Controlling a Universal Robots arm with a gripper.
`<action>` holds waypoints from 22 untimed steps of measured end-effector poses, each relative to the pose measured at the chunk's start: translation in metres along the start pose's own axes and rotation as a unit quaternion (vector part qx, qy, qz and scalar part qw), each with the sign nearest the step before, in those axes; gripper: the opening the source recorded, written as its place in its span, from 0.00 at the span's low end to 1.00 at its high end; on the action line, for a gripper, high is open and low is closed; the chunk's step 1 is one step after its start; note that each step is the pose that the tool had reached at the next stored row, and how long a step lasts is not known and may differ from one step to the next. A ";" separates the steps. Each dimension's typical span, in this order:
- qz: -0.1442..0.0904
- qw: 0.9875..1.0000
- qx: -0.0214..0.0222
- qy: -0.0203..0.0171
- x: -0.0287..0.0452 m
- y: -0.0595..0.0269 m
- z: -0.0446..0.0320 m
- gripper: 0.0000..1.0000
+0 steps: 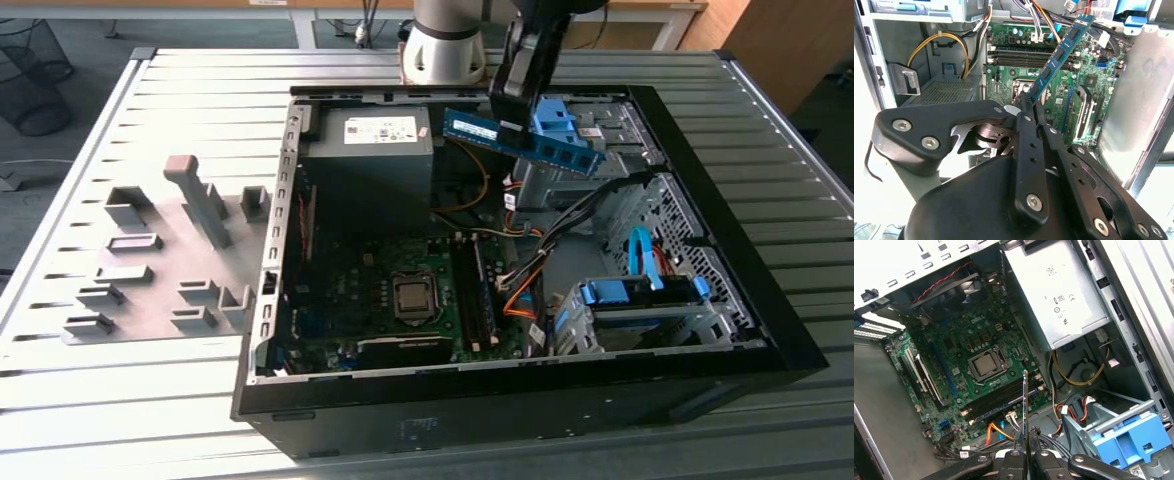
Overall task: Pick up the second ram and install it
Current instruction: 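Insert the second ram into the second slot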
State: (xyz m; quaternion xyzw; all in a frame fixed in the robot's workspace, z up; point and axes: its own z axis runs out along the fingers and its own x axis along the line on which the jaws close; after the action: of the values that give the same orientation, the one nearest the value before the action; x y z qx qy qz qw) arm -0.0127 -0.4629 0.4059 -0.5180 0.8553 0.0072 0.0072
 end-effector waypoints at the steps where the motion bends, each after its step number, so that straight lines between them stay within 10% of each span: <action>1: 0.001 1.000 0.000 0.000 0.0000 0.0000 0.0000 0.14; 22: 0.010 1.000 0.000 0.000 0.0000 0.0000 0.0001 0.14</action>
State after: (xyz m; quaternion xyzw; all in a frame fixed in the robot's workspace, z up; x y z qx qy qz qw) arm -0.0127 -0.4629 0.4058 -0.5095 0.8604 0.0072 0.0072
